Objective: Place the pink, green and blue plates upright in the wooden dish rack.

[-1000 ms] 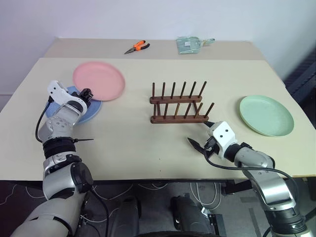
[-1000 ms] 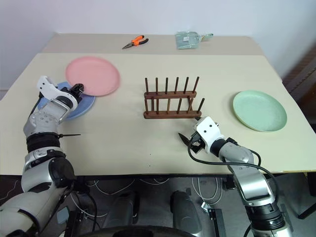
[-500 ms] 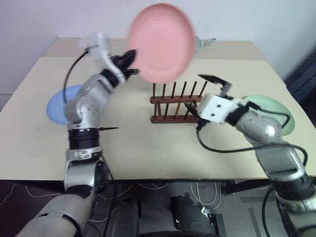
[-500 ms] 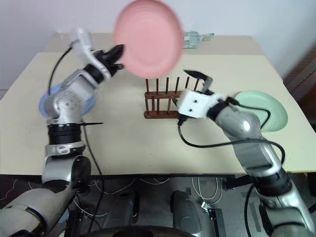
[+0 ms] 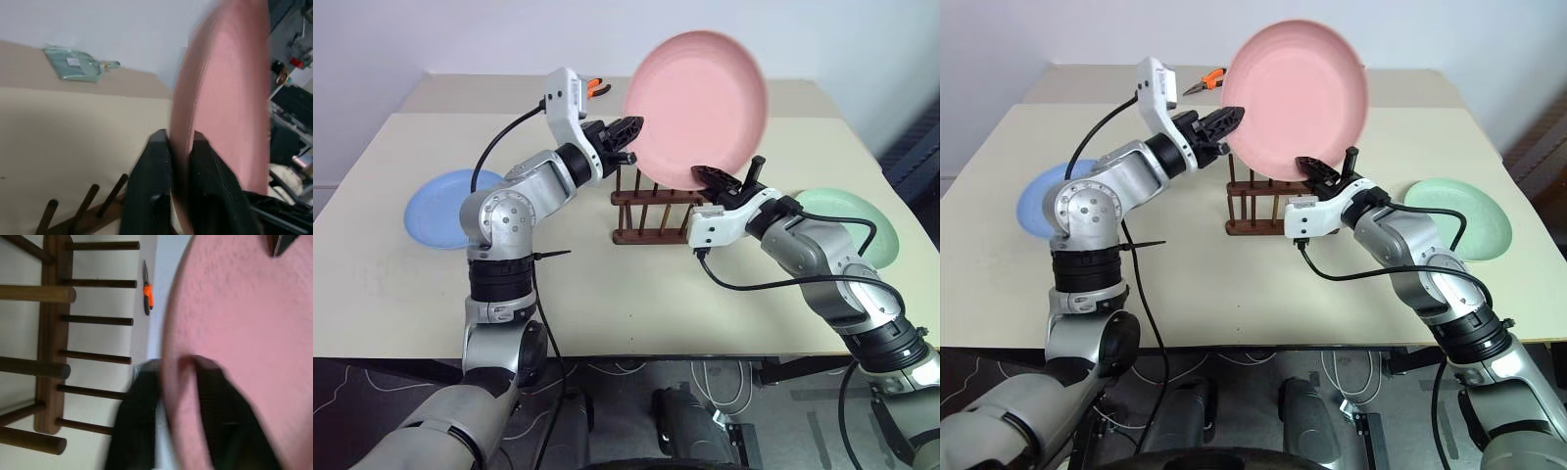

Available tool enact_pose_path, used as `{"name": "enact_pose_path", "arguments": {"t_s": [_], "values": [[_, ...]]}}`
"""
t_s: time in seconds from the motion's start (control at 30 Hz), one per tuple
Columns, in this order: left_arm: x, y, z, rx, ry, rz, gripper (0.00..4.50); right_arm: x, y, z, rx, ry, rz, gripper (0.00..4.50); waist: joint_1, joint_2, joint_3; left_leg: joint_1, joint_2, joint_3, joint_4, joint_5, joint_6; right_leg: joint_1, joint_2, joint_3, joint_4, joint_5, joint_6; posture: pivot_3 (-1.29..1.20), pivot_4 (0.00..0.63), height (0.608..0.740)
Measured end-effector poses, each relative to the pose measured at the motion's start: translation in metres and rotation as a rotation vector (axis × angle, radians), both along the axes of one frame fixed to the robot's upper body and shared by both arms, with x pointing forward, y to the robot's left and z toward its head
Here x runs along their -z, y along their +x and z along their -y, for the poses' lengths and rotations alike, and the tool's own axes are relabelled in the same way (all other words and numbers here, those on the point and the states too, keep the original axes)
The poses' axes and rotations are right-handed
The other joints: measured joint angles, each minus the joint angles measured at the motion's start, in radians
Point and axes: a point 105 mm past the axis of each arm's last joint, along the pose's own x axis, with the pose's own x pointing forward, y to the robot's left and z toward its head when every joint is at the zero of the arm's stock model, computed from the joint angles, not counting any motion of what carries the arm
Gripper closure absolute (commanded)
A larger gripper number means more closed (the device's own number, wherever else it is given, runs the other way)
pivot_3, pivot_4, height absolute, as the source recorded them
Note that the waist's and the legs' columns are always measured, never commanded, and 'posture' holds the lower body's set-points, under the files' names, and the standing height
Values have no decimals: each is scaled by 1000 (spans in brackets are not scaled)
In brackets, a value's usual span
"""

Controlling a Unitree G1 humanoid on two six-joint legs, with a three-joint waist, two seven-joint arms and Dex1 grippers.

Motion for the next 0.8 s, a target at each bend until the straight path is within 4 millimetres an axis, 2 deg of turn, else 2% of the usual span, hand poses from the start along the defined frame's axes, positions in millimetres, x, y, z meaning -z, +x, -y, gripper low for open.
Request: {"name": "enact_pose_path", "arguments": {"t_s": [0.1, 0.17, 0.27, 0.33, 0.4, 0.5, 0.57, 0.6, 0.67, 0.7, 0.73, 0.8], "values": [[-2, -3, 4, 18, -34, 7, 1225, 0, 1, 1, 11, 0, 3, 4500, 3, 0, 0, 0, 0, 0, 0, 0, 0, 0, 0, 0, 0, 0, 0, 0, 150, 732], [-8, 0, 0, -21, -33, 50, 299, 1, 1, 1, 13, 2, -3, 4500, 3, 0, 0, 0, 0, 0, 0, 0, 0, 0, 0, 0, 0, -1, -1, 0, 150, 732], [-21, 10, -21, -178, 47, 206, 299, 2, 1, 3, 25, 95, -32, 4500, -1, 0, 0, 1, 0, 0, 0, 0, 0, 0, 0, 0, 0, -1, -2, 0, 150, 732], [-29, 20, -49, -336, 148, 328, 299, -3, 2, 12, 50, 193, -49, 4500, -3, 0, 0, 1, 0, 0, -1, 0, 0, 0, 0, 1, 0, -1, -3, 0, 150, 732], [-25, 28, -76, -449, 291, 424, 299, -17, 2, 19, 48, 387, -68, 4500, -4, 0, 0, 2, 0, 1, -1, 0, 0, 0, 0, 1, 0, -1, -3, 0, 150, 732], [9, 32, -110, -458, 423, 432, 299, -47, -15, 17, -94, 840, -178, 4500, -3, 1, 0, 2, 1, 0, -3, 0, 0, 1, 0, 0, 0, 1, 0, 0, 150, 732], [52, 22, -123, -322, 501, 361, 299, -60, -35, 14, -286, 1230, -373, 4500, -3, 1, 0, 2, 2, 0, -5, 0, 0, 1, 0, -1, 1, 1, 0, 0, 150, 732], [74, 16, -124, -246, 537, 318, 299, -60, -41, 12, -353, 1340, -469, 4500, -2, 1, 0, 1, 2, 0, -5, 0, 0, 0, -1, -1, 1, 1, 0, 0, 150, 732], [112, 0, -118, -92, 598, 240, 299, -57, -48, 9, -412, 1431, -609, 4500, 7, 2, 0, 0, 1, -1, -4, 0, 0, 1, -2, -2, 0, -1, -4, 0, 150, 732], [122, -6, -115, -42, 606, 217, 299, -55, -49, 9, -414, 1443, -644, 4500, 8, 2, 0, 0, 1, 0, -4, 0, 0, 1, -3, -2, 0, -1, -4, 0, 150, 732], [131, -15, -108, 27, 604, 196, 299, -51, -49, 10, -404, 1456, -684, 4500, 8, 2, 0, 0, 1, 0, -4, 0, 0, 1, -4, -2, -1, -1, -4, 0, 150, 732], [134, -27, -96, 118, 584, 192, 299, -42, -49, 13, -370, 1464, -729, 4500, 6, 2, 0, 0, 2, 2, -4, 0, 0, 0, -5, -2, -1, -1, -4, 0, 150, 732]]}}
